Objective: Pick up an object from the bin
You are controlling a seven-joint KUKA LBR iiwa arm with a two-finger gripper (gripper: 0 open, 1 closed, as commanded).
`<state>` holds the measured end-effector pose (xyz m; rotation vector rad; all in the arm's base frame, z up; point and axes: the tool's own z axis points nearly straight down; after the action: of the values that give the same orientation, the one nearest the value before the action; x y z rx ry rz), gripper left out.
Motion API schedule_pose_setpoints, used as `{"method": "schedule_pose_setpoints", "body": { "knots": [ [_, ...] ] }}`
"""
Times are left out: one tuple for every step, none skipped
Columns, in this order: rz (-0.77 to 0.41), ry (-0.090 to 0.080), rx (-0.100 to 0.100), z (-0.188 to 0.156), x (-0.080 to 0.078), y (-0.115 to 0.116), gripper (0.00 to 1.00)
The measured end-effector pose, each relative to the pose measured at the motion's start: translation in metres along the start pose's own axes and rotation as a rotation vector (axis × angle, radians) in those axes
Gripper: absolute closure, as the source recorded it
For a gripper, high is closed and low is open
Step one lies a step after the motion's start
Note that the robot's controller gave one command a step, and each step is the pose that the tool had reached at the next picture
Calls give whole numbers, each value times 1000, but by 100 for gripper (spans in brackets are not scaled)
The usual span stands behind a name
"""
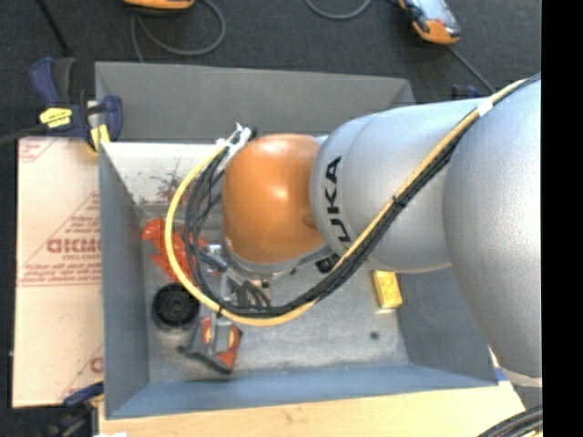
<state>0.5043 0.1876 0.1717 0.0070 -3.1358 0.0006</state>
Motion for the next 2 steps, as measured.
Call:
{"method": "schedule_pose_setpoints", "body": {
  "knots": [
    [4,-8,-2,-5,-2,-1,0],
    [-28,-16,-4,40,-2,-1,0]
  ]
}}
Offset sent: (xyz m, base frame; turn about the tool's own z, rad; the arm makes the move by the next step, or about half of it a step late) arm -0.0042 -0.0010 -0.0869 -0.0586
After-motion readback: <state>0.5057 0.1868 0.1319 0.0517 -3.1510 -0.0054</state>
